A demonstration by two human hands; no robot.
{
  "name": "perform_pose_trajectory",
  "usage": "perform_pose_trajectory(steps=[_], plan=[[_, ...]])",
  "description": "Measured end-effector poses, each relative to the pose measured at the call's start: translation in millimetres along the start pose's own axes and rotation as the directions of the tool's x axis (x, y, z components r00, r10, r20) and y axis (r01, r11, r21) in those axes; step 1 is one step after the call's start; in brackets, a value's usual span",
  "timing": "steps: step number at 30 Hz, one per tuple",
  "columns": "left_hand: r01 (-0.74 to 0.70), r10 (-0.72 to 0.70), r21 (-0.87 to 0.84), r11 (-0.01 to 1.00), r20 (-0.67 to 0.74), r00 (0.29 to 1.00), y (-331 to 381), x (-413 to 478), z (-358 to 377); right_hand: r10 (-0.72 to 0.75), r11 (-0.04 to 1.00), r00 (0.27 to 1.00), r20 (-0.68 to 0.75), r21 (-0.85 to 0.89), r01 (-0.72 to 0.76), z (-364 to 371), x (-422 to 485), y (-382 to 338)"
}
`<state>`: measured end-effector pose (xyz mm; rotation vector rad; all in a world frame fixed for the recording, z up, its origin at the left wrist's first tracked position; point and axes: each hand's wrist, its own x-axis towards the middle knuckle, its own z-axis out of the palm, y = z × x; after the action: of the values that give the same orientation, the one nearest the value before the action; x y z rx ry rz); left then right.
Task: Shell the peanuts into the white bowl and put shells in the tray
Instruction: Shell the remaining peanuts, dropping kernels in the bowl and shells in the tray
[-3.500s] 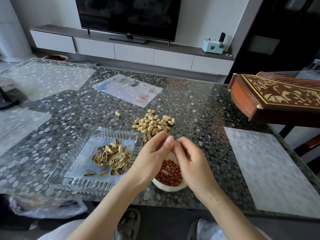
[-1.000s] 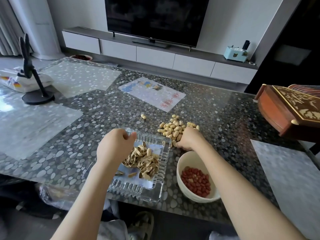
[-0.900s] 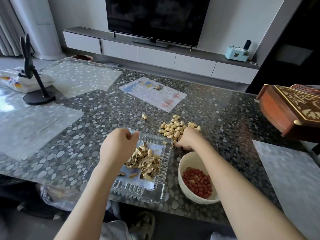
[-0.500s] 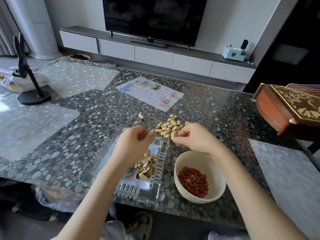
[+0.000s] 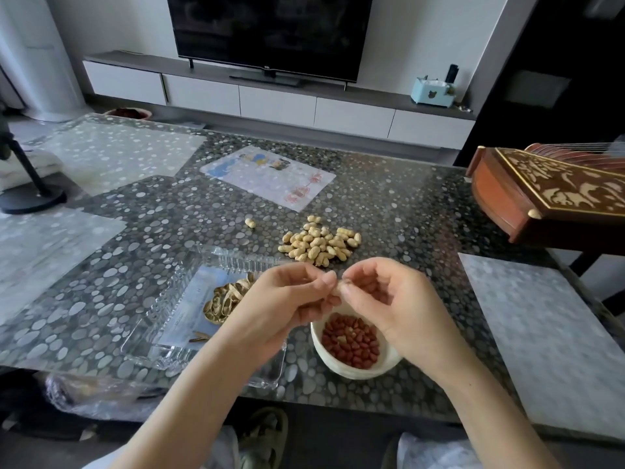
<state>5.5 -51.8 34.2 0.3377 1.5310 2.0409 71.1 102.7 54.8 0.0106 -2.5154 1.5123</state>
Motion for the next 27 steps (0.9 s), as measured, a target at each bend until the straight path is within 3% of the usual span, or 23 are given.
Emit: perform_pose_trajectory(steps=[3,6,10,14,17,22,27], plan=[[0.089,-0.071,-0.251,0.964,0.081,0.994,-2.8,0.3,13.0,-0.029,0.992,0.998,-0.059,0.124,0.036,0.1,-4.6,5.6],[0.105,-0.078,-0.313,0.944,0.098,0.992,-3.8,0.3,22.8,-0.108,0.986,0.987,-0.115,0.111,0.121,3.2,-5.8,6.8],[0.063,-0.058,-0.186,0.980,0.033,0.998,-2.5,-0.1,25.7,-0.161,0.977,0.969,-0.189,0.106,0.183,5.1,-6.9,9.3],[0.023,-0.022,0.003,1.000,-0.110,0.994,-1.3,1.4,23.1,-0.245,0.967,0.928,-0.281,-0.135,0.215,6.3,-6.8,16.0],[0.011,0.005,0.112,0.994,-0.145,0.989,0.3,1.3,21.6,-0.305,0.944,0.902,-0.305,-0.219,0.246,7.4,-6.3,20.7],[0.132,-0.132,0.167,0.977,-0.015,0.991,2.8,-2.6,24.6,-0.381,0.901,0.902,-0.204,-0.302,0.312,6.1,-6.4,23.5],[0.248,-0.250,0.041,0.968,0.081,0.965,4.1,-2.0,23.8,-0.385,0.895,0.914,-0.128,-0.293,0.336,1.4,-7.5,23.6]])
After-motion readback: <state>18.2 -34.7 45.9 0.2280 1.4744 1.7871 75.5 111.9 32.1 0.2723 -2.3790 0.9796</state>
